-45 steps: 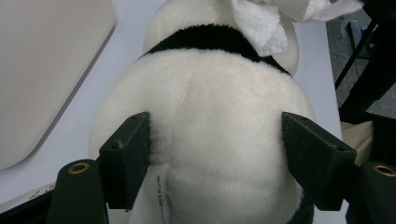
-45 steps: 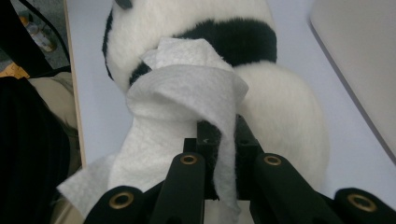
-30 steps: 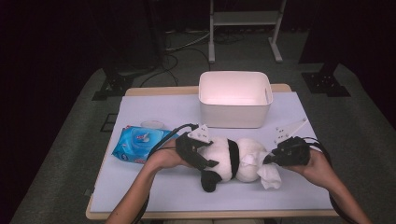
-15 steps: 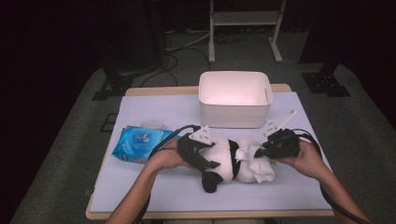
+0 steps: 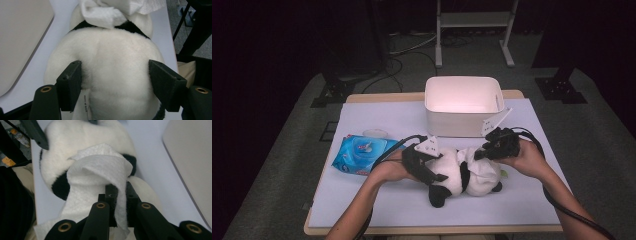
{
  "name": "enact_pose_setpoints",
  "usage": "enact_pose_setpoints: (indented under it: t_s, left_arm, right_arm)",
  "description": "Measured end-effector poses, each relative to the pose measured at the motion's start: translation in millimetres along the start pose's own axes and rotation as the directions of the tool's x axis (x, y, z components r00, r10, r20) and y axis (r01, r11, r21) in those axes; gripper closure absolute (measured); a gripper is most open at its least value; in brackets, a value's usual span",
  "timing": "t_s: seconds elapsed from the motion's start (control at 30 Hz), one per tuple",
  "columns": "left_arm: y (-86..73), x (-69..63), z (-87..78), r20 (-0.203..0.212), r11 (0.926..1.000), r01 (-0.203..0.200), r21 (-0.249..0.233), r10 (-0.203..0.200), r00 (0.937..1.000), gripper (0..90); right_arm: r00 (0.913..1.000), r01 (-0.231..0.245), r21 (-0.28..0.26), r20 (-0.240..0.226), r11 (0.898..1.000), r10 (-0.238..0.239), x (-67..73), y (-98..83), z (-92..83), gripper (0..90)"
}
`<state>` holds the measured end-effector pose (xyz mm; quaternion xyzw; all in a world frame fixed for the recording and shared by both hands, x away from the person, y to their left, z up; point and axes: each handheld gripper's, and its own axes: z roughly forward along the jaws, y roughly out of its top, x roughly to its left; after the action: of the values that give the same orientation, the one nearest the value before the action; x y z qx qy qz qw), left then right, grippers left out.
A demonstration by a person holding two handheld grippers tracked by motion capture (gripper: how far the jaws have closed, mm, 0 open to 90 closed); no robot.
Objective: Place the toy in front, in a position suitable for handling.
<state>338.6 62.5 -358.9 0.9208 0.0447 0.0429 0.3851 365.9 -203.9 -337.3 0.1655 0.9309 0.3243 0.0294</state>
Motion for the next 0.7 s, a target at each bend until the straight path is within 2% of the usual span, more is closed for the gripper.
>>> enact_pose_setpoints:
  t_s: [0.17, 0.3, 0.43, 0.6, 0.67, 0.7]
  left_arm:
    - [1.4, 3.1, -3.5, 0.017, 0.9994, 0.031, -0.013, -0.031, 0.9994, 26.1]
    - [5.8, 3.6, -7.6, 0.039, 0.9975, 0.061, -0.035, -0.060, 0.9974, 19.7]
    - [11.0, 2.0, -9.2, 0.046, 0.9971, 0.066, -0.039, -0.064, 0.9969, 18.0]
    - [18.0, 0.7, -9.9, 0.026, 0.9976, 0.061, -0.034, -0.060, 0.9979, 16.9]
    - [19.8, -0.2, -8.9, -0.007, 0.9985, 0.055, -0.007, -0.055, 0.9985, 16.9]
    - [20.1, -0.7, -8.2, -0.007, 0.9986, 0.054, 0.000, -0.054, 0.9985, 16.9]
  right_arm:
    - [0.9998, -0.021, -0.010, -0.007, 1.000, 0.021, -0.9, -10.2, -1.4, 84.8]
    - [0.9999, -0.009, -0.007, -0.006, 1.000, 0.009, 7.9, -15.4, -2.5, 85.0]
    - [1.0000, 0.005, -0.012, -0.003, 1.000, -0.005, 20.2, -23.1, -5.0, 85.0]
    - [0.9999, 0.011, -0.020, -0.004, 1.000, -0.011, 30.5, -31.4, -8.1, 85.0]
    - [0.9999, 0.012, -0.028, -0.008, 1.000, -0.012, 33.9, -35.0, -8.3, 85.1]
    - [0.9999, 0.011, -0.031, -0.011, 0.999, -0.011, 35.6, -36.8, -8.6, 85.1]
